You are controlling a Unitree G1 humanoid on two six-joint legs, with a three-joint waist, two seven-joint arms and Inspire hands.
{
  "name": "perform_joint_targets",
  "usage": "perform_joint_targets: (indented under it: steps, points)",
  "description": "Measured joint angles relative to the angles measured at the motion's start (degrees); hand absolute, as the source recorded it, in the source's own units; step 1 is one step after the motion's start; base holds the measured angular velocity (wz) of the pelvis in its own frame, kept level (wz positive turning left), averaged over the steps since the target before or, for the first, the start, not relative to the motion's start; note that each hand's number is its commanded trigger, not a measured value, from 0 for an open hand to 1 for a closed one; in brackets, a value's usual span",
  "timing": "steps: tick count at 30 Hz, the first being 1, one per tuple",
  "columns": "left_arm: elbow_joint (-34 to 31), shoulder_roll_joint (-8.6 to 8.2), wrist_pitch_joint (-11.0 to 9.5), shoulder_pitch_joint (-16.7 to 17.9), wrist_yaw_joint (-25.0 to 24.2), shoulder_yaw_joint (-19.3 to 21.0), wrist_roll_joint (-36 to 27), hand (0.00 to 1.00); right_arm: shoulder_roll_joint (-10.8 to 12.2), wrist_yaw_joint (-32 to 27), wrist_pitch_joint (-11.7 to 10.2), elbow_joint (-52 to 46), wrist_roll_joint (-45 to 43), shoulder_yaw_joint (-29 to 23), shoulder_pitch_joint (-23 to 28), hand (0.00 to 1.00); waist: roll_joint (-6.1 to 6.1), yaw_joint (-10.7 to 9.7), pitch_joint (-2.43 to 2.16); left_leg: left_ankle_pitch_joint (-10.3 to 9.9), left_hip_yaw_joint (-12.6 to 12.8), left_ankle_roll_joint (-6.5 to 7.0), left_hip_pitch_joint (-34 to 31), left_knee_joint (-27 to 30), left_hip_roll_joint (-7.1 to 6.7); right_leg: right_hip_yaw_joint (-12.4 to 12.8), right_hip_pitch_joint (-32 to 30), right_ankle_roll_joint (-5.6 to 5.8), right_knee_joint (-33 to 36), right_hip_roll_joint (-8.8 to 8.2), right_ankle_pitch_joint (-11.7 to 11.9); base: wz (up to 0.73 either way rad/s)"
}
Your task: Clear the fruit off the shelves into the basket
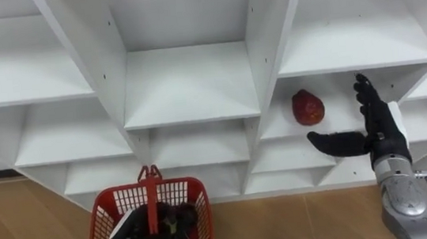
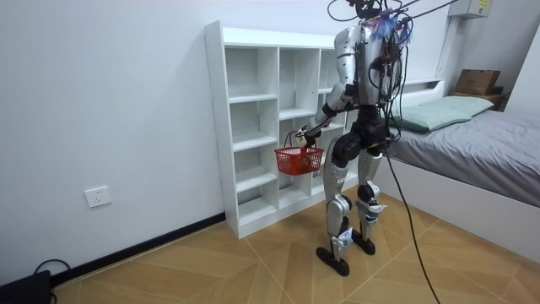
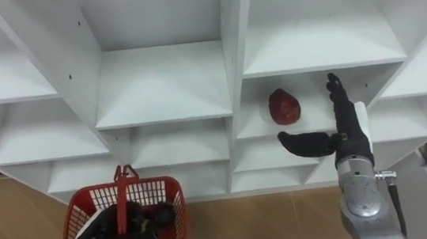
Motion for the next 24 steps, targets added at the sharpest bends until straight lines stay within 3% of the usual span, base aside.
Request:
perform_joint_targets:
  steps: [6, 13, 20, 24]
  points:
    - [2.7, -0.09, 0.0, -2.7, 0.3, -0.1, 0.0, 1.00, -0.4, -0.2, 0.0, 2.5, -1.1, -0.4, -4.6, 0.00, -0.10, 0.1, 0.19, 0.2, -0.4, 0.18, -3.5, 1.2, -0.20, 0.0, -3.6, -0.04, 2.1, -0.31, -0.2, 0.03]
    - [4.4, -0.10, 0.0, -4.1, 0.6, -0.2, 0.5, 1.00, -0.9, -1.2, 0.0, 4.3, -4.7, -0.3, -8.1, 0.00, -0.63, 0.2, 1.05, 0.2, -0.5, 0.21, -6.7, 2.4, -0.21, -0.2, -7.2, -0.25, 4.0, -0.60, -0.5, 0.00]
    - [7.7, -0.25, 0.0, -6.7, 0.5, -1.5, 1.0, 1.00, -1.0, -1.9, 0.0, 6.5, -4.4, -0.3, -13.2, 0.00, -0.68, 0.3, 1.12, 0.2, -1.2, 0.23, -10.4, 4.1, -0.20, -1.1, -9.8, -0.34, 4.7, -0.83, -0.6, 0.07]
    - [7.7, -0.28, 0.0, -7.4, 0.5, -2.4, 1.1, 1.00, -1.0, -1.9, 0.0, 8.6, -4.1, -0.3, -14.6, 0.00, -0.63, 1.3, 1.15, 0.2, -1.2, 0.23, -10.6, 4.1, -0.21, -1.6, -9.8, -0.33, 4.7, -0.94, -0.6, 0.03]
